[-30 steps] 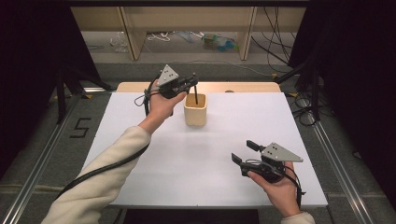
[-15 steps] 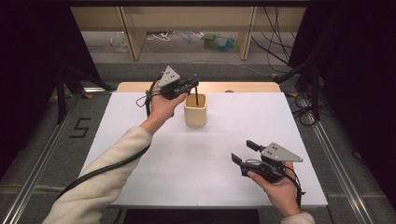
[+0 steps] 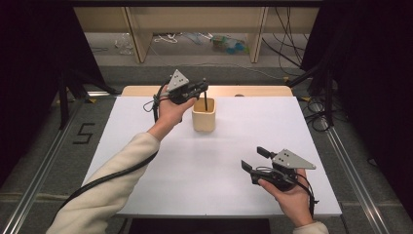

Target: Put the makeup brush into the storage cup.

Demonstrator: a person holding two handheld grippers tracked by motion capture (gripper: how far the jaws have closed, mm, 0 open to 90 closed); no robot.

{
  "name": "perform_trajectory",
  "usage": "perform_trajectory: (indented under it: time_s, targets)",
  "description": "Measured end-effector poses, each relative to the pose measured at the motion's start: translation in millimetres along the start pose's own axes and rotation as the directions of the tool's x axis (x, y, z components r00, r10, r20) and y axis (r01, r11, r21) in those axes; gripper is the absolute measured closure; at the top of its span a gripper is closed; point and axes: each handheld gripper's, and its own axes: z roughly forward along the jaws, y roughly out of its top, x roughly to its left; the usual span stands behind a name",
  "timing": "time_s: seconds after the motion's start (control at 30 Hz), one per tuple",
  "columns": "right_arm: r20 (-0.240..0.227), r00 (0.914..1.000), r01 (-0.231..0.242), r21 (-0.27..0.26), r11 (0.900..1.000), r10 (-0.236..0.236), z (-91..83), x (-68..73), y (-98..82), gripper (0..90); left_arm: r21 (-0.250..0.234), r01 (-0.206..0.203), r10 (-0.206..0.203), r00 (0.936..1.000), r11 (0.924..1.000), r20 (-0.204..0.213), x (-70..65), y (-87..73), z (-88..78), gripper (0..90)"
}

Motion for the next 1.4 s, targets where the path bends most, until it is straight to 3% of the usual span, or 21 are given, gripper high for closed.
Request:
perform_trajectory:
  time_s: [1.4]
  targets:
    - [0.009, 1.0000, -0.001, 0.018, 1.000, 0.001, -1.0, 0.2, 0.0, 26.1, 0.023, 0.001, -0.001, 0.9999, 0.9997, -0.011, 0.2, -11.6, 4.5, 83.6]
